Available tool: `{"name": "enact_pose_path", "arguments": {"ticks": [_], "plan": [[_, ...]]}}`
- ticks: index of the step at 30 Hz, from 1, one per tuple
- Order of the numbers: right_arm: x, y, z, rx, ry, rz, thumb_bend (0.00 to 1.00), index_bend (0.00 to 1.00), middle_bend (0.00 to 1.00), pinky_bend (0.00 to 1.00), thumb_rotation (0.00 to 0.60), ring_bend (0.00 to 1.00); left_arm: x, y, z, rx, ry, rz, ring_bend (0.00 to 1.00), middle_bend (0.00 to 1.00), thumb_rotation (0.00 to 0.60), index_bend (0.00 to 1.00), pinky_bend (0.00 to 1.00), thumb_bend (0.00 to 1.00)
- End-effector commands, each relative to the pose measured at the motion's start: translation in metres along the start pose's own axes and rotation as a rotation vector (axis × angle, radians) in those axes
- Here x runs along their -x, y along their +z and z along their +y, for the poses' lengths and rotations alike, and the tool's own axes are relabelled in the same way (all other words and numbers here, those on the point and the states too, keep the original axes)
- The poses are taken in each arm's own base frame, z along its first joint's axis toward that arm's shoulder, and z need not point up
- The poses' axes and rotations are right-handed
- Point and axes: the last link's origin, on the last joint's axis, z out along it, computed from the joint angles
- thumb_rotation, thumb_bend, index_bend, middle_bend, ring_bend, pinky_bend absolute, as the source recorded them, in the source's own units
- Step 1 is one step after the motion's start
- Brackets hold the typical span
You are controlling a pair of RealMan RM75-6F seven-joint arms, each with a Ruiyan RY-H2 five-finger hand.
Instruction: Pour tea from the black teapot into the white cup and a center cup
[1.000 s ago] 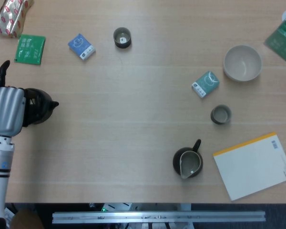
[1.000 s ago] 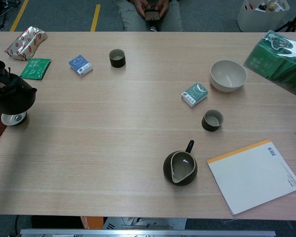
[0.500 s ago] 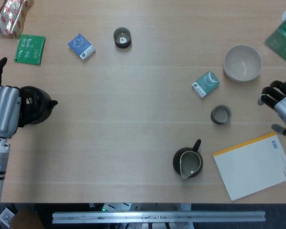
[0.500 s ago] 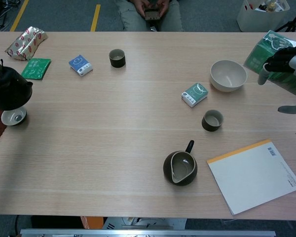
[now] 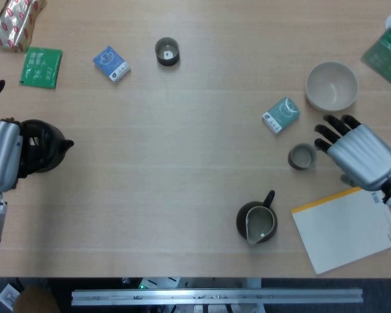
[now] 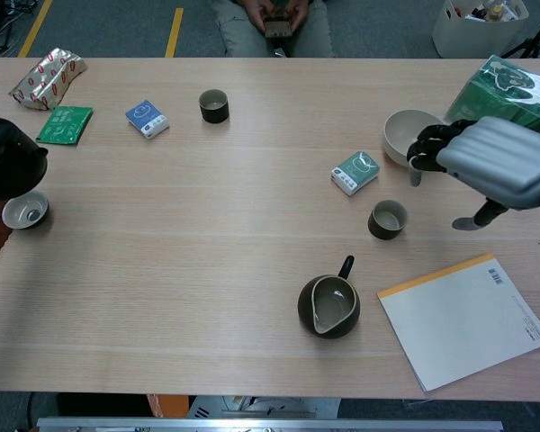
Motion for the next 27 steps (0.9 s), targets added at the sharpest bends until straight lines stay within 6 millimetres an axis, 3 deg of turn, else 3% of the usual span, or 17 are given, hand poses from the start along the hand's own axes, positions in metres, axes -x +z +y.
{"name": "enact_pose_path", "arguments": {"ticks": [1, 16, 27], "plan": [[0.007, 0.011, -0.003, -0.001, -0.016, -0.020, 0.00, 0.37, 0.24, 0.25, 0.600, 0.14, 0.000, -0.001, 0.000, 0.000, -0.002, -0.002, 0.85, 1.00, 0.557, 0.95, 0.07, 0.33], [0.032, 0.046, -0.019, 0.006, -0.089, -0.065, 0.00, 0.36, 0.24, 0.24, 0.600, 0.14, 0.002, -0.005, -0.005, -0.019, 0.000, -0.025, 0.85, 1.00, 0.575, 0.95, 0.07, 0.33], [0.040, 0.059, -0.028, 0.012, -0.125, -0.080, 0.00, 0.32, 0.24, 0.24, 0.600, 0.14, 0.003, -0.005, -0.007, -0.025, -0.005, -0.031, 0.84, 1.00, 0.576, 0.95, 0.07, 0.33]]}}
